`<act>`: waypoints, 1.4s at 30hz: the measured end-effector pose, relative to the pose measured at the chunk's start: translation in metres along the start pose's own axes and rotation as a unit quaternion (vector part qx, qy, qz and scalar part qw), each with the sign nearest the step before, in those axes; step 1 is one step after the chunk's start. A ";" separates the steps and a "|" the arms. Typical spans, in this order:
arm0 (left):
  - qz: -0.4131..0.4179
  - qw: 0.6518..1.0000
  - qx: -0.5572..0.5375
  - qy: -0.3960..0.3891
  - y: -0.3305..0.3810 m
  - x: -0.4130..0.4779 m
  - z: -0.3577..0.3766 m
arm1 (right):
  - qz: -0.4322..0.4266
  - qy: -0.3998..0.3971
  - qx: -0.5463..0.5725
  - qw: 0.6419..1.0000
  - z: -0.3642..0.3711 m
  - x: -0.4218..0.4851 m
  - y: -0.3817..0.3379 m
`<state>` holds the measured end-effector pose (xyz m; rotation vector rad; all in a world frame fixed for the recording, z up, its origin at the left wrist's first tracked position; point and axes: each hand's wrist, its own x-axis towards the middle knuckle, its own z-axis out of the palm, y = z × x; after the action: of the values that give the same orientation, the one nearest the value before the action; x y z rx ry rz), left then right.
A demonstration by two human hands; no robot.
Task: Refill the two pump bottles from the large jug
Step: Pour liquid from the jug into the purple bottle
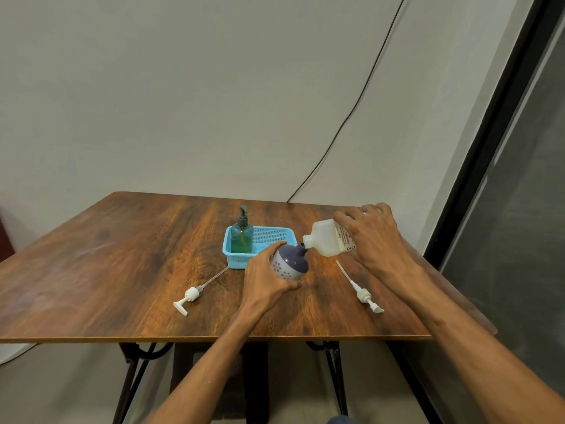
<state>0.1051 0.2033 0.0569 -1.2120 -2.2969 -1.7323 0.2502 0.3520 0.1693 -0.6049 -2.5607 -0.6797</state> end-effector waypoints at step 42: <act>0.013 1.000 -0.005 -0.002 -0.002 -0.001 0.000 | -0.013 -0.017 -0.008 1.000 -0.017 -0.001 -0.004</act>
<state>0.1050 0.2026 0.0543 -1.2417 -2.2666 -1.7381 0.2538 0.3394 0.1804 -0.5936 -2.6003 -0.7044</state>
